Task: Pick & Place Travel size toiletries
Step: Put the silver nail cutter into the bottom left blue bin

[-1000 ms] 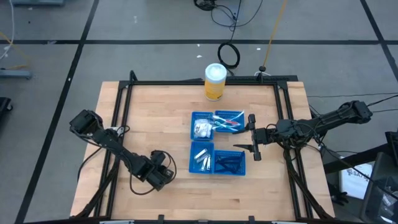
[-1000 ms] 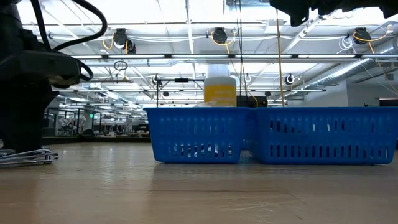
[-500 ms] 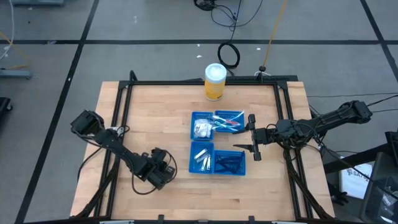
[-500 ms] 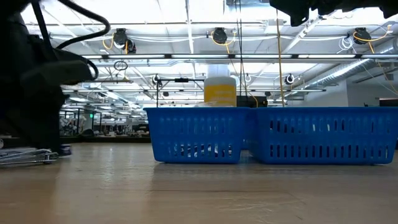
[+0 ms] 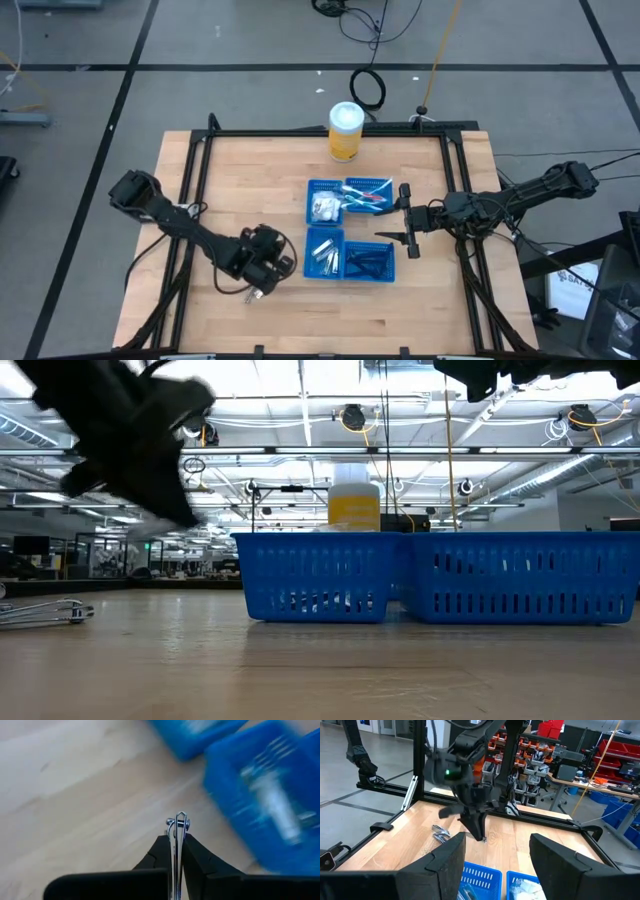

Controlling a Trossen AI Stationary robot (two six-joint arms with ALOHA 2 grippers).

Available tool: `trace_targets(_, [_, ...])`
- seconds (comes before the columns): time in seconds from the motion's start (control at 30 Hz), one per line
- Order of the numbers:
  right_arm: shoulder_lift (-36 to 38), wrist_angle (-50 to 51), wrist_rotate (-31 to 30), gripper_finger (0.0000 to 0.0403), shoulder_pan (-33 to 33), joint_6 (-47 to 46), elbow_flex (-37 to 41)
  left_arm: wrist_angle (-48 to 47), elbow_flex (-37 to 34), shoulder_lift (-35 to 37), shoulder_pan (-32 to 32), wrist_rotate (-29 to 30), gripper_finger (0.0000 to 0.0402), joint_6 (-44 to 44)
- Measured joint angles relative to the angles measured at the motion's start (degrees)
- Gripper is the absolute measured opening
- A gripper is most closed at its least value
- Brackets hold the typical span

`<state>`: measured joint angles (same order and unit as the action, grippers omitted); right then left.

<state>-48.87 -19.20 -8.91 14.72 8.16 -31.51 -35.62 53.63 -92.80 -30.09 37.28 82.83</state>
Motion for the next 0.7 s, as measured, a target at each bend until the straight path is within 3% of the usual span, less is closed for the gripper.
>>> trace_targets(0.17, [-0.01, 0.02, 0.00, 0.0208, -0.01, 0.00, 0.00, 8.72, 3.00, 0.14, 1.99, 2.08, 0.0018, -12.05])
trace_targets(0.4, [-0.02, 0.02, 0.00, 0.0208, -0.01, 0.00, 0.00, 30.04, 3.91, 0.18, 4.65, 2.21, 0.0020, -30.84])
trace_targets(0.53, [-0.01, 0.02, 0.00, 0.0208, 0.00, 0.00, 0.00, 37.10, 3.93, 0.18, 6.55, 1.92, 0.0008, -33.29])
trace_targets(0.7, [-0.01, 0.02, 0.01, 0.0208, -0.01, 0.00, 0.00, 37.51, 3.93, -0.04, 8.10, 1.77, 0.0021, -33.28])
